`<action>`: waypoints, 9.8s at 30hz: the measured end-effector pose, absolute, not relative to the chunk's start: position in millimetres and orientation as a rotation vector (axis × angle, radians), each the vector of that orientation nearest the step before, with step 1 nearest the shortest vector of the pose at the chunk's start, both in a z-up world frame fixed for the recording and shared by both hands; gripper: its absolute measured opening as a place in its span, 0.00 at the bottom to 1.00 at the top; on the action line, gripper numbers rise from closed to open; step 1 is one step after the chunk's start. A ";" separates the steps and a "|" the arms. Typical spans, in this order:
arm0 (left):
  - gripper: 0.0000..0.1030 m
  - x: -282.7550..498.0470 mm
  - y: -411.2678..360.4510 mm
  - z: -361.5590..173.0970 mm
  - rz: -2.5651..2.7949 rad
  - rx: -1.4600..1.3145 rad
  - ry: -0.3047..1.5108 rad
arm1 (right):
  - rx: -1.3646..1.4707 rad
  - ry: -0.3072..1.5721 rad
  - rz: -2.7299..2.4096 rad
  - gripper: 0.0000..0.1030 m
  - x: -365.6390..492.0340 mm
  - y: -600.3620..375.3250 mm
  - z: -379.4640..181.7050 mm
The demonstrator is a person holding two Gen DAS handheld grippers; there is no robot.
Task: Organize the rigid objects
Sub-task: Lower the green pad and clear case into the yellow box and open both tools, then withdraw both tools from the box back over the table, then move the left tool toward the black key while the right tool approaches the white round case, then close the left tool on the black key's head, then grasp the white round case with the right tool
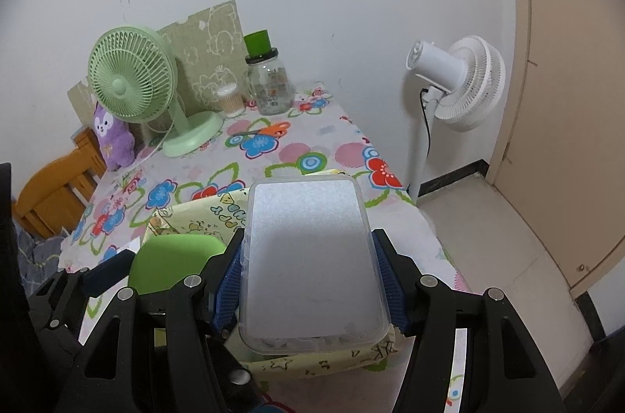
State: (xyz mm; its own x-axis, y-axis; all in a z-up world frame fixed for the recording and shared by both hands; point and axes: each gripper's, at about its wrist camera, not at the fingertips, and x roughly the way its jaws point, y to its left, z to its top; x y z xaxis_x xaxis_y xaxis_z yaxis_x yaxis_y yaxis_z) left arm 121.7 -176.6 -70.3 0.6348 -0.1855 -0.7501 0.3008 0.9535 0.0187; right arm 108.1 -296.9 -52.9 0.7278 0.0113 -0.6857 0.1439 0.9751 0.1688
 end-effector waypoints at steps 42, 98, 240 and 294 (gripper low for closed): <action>0.96 132.2 -187.7 -102.7 -0.276 0.197 0.950 | 0.164 0.859 -0.055 0.79 132.5 -296.0 -89.0; 1.00 55.2 -103.5 -34.5 -0.242 0.140 0.763 | 0.079 0.673 -0.045 0.87 53.9 -219.4 -13.4; 1.00 65.8 63.0 -173.4 0.125 -0.078 1.023 | -0.059 0.881 -0.060 0.73 119.3 -71.7 -169.6; 0.30 84.6 44.4 -162.5 0.042 -0.010 0.950 | 0.052 0.864 0.007 0.55 112.3 -78.7 -153.0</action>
